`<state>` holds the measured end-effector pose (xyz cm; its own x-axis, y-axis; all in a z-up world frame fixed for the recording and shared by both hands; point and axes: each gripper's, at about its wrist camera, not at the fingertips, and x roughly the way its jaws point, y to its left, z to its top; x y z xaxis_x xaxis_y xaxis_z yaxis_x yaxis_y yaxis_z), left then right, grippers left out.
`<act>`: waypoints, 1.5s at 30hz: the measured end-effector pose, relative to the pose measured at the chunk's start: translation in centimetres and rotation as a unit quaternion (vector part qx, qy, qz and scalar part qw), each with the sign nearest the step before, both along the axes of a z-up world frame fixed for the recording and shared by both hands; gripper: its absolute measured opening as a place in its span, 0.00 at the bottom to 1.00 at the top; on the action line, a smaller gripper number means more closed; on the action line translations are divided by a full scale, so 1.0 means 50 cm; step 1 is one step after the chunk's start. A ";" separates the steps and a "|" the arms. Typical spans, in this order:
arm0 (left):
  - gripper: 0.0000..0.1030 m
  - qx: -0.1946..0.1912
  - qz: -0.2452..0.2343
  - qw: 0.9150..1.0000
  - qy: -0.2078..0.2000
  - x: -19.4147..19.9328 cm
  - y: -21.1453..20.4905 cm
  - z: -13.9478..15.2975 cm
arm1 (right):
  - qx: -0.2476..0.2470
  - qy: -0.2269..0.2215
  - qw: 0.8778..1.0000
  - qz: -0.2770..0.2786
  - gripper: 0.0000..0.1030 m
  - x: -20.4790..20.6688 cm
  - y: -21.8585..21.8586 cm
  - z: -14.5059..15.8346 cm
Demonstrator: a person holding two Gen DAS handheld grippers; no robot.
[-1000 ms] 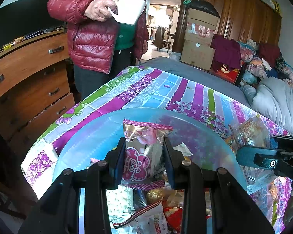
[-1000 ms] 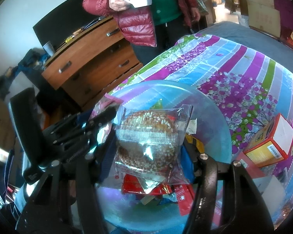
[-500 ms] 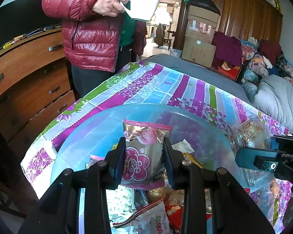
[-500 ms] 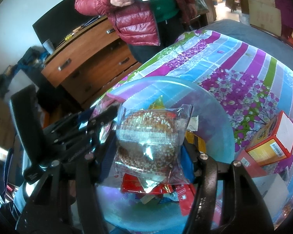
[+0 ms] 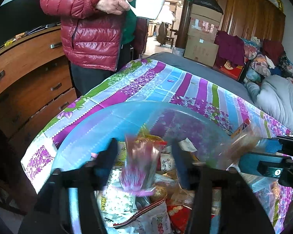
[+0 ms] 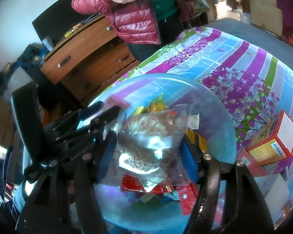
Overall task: Organize snacks
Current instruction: 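Open both grippers to drop the sesame cake and pink packets into the bowl, then move both grippers back over the snacks on the bedspread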
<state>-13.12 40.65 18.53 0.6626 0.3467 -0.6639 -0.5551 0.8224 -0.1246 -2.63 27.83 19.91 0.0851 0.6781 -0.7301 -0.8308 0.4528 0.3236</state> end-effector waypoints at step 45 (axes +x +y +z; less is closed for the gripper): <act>0.76 0.043 -0.274 0.959 -0.062 -0.028 -0.500 0.053 | -0.041 -0.056 0.983 -0.173 0.74 -0.200 -0.638 -0.188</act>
